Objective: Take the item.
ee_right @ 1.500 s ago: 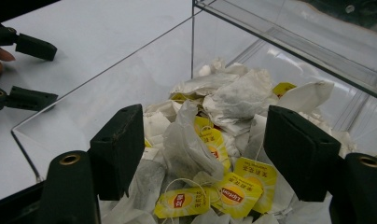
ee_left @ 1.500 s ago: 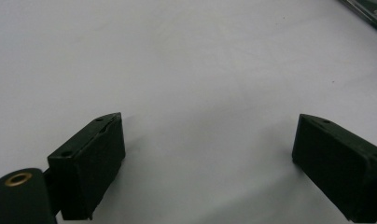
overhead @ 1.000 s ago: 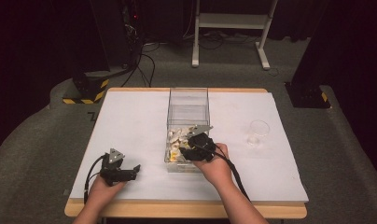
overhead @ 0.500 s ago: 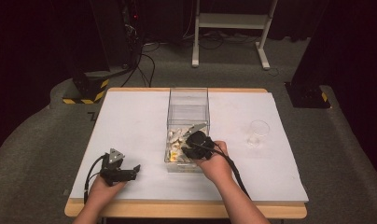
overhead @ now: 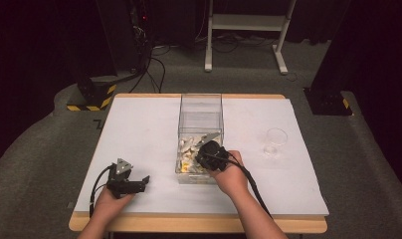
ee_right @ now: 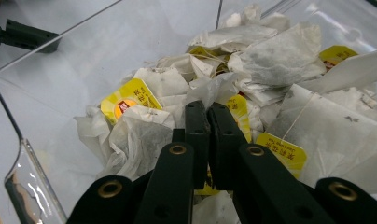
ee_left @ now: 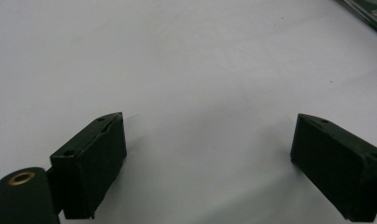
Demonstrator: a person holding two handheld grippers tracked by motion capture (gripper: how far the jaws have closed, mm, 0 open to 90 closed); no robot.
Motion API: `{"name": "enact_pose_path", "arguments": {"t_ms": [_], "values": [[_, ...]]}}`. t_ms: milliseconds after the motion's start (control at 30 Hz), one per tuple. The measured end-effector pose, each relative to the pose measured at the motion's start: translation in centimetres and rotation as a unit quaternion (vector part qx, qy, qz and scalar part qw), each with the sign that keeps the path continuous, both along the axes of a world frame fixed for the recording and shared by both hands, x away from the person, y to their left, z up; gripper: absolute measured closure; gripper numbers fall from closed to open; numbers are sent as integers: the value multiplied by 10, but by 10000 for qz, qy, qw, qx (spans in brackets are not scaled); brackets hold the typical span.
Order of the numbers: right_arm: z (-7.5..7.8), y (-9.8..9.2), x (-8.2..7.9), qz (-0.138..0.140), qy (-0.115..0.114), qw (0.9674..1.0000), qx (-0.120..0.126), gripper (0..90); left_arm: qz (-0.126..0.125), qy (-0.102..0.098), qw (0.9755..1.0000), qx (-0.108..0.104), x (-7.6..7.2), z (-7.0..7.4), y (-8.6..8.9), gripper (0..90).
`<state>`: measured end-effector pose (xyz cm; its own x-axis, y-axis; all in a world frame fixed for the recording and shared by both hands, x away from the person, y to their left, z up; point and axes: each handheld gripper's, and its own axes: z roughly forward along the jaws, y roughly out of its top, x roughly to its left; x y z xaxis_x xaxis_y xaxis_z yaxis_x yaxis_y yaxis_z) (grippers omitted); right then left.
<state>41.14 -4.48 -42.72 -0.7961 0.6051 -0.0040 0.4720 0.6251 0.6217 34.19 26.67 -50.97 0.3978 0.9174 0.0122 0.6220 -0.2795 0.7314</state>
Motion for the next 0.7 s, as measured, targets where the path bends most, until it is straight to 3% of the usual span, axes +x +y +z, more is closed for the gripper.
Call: {"name": "enact_pose_path", "arguments": {"t_ms": [333, 700], "values": [[4, -12, -11, -135, -278, 9985, 458, 879, 5, -9, 10000, -2, 0, 0, 0, 111], [7, -27, -21, -307, -547, 9919, 1103, 879, -2, -9, 10000, 0, 0, 0, 0, 112]]}}
